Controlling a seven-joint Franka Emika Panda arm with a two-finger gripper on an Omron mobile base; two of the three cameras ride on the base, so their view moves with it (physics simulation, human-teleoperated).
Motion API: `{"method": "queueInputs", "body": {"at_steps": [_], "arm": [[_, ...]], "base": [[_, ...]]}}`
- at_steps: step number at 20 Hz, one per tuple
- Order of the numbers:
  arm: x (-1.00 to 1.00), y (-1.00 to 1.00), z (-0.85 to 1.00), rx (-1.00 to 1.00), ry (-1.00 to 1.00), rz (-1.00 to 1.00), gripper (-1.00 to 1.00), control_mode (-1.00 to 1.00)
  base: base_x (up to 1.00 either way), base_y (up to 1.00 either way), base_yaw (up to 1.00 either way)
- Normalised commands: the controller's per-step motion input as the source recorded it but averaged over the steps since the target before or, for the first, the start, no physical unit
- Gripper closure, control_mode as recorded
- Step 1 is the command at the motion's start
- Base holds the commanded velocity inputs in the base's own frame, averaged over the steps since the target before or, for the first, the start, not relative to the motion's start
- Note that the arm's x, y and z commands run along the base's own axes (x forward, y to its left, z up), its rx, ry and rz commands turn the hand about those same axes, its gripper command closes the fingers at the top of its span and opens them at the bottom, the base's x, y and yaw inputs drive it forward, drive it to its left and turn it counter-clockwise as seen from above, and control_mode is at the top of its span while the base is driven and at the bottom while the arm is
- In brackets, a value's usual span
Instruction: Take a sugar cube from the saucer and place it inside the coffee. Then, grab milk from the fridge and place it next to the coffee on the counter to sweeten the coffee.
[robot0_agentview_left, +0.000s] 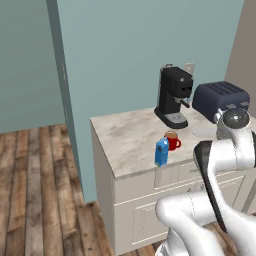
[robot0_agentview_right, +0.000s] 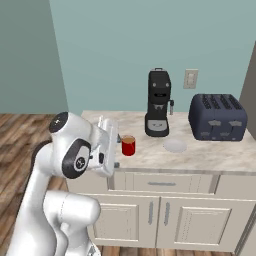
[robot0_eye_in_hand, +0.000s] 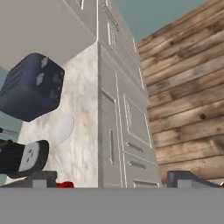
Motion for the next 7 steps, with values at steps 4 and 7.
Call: {"method": "queueInputs", "body": {"at_steps": [4,7], "arm": [[-0.42,-0.08,0.2,0.25,-0.36,0.0,-1.0,-1.0],[0.03,0.0,0.0,0.0,0.02,0.0,-1.0,-1.0]], "base": [[0.0,0.0,0.0],[0.0,0.0,0.0]]}}
